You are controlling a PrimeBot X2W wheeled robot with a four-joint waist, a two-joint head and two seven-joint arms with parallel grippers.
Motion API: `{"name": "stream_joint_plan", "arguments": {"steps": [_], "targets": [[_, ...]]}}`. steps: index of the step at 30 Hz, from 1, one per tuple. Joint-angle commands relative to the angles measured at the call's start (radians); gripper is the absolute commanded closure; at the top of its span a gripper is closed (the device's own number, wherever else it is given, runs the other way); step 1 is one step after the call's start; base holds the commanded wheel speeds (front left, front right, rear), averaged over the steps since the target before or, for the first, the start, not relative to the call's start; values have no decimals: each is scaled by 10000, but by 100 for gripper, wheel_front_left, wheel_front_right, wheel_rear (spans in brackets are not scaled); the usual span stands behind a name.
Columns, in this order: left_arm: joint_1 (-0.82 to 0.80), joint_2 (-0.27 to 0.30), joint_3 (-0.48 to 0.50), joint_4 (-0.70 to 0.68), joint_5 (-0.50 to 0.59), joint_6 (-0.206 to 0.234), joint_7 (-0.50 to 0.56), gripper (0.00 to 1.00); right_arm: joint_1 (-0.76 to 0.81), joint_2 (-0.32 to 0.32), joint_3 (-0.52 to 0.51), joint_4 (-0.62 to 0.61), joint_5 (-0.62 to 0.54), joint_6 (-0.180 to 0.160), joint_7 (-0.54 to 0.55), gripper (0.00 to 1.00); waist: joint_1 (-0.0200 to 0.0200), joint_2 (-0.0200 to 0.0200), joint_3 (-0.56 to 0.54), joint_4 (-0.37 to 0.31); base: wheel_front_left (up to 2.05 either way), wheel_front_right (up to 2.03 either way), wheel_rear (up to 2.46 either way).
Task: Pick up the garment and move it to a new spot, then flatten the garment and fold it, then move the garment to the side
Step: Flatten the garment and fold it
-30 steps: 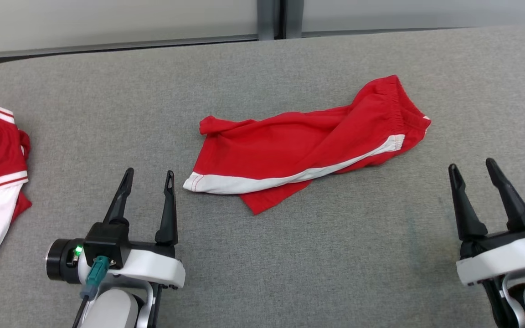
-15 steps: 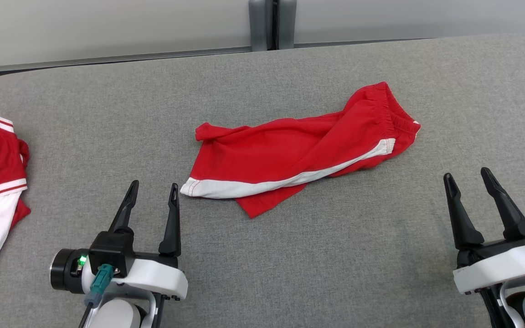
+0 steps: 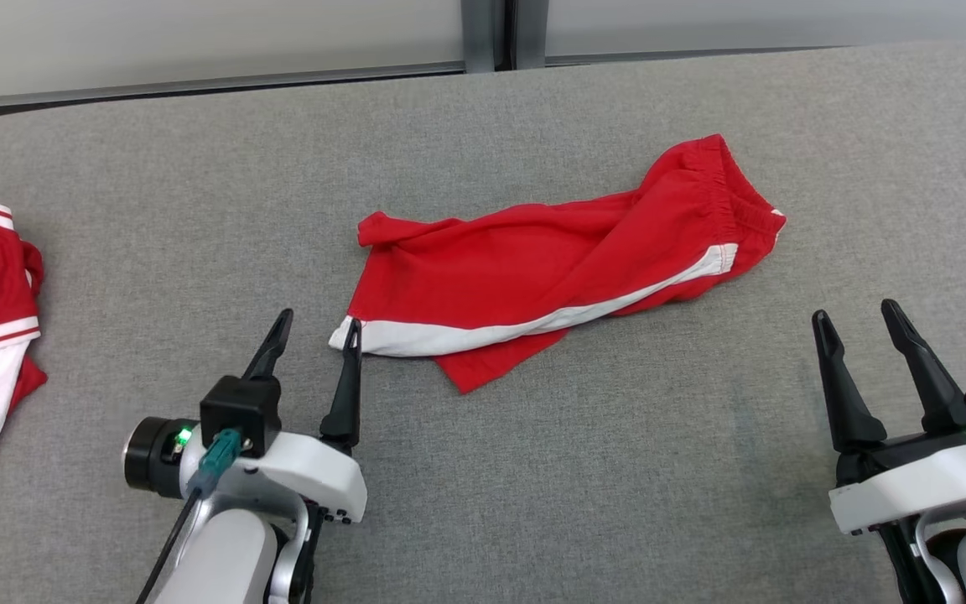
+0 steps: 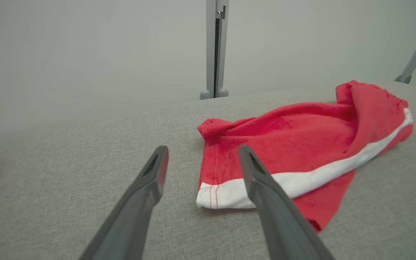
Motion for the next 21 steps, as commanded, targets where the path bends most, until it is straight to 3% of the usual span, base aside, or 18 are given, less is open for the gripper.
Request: {"name": "stream_joint_plan", "arguments": {"steps": [1,8,9,10,11,21], "targets": [[-258,-13,-20,247,-134,-100,159,0,-146,-16,41,-25,40,1,20,0,0,-1,160,-31,0,0,0],[-1060,-271,-70,1939,-717,-512,948,0,-382,-2,303,236,155,1,-50,0,0,-1,540,-221,0,0,0],[-1147,-284,-68,2095,-759,-541,967,46,-395,-5,340,273,174,1,-65,0,0,-1,567,-240,0,0,0],[-1210,-311,-72,2250,-830,-608,977,80,-403,-9,364,323,209,1,-75,0,0,-1,590,-254,0,0,0],[-1235,-342,-85,2383,-873,-630,1002,100,-419,-20,381,358,245,1,-90,0,0,-1,611,-264,0,0,0],[-1887,-501,-283,2738,-847,-694,355,100,-1581,-545,841,1334,894,1,233,0,0,-1,1108,126,0,0,0]]}}
